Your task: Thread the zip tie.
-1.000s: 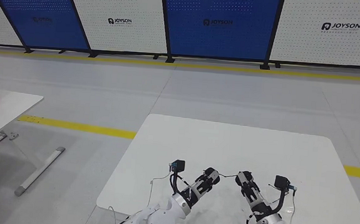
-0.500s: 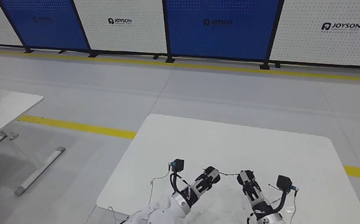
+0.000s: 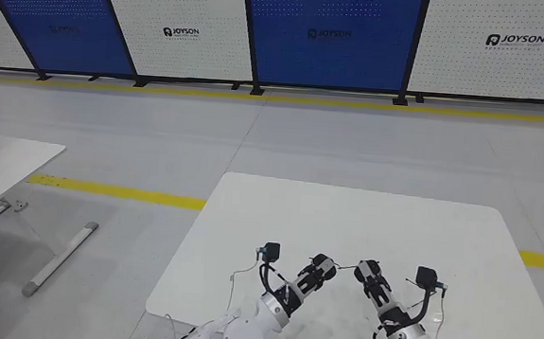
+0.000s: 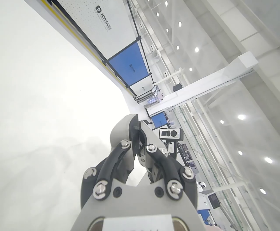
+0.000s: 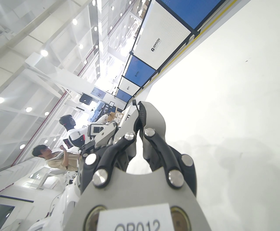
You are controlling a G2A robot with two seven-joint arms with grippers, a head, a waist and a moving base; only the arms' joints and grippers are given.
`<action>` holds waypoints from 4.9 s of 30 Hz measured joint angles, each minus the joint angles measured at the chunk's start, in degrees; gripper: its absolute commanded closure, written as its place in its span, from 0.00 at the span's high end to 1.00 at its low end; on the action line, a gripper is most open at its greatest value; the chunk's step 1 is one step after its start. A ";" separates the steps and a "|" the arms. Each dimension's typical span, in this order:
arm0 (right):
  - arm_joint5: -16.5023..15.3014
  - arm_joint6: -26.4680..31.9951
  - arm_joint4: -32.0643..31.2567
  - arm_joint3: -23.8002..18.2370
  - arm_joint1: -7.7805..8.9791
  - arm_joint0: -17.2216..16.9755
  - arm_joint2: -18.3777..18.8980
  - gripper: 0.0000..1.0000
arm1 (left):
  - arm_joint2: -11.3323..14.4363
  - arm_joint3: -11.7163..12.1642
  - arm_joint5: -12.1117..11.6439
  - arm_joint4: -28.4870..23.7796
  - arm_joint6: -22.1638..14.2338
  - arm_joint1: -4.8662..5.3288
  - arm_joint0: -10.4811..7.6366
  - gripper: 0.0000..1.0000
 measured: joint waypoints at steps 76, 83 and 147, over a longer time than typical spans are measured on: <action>-3.29 2.14 -4.12 -1.32 -1.42 -3.59 4.32 0.00 | 0.38 0.21 2.45 6.47 2.26 -1.75 0.56 0.30; -3.65 2.00 -5.34 -1.62 -1.56 -3.83 4.09 0.00 | 1.08 0.15 3.30 8.06 2.74 -2.03 0.25 0.22; -4.44 8.32 0.20 -0.14 -2.27 -3.06 5.62 0.17 | 0.35 -0.43 3.31 8.53 1.29 -2.79 1.10 0.00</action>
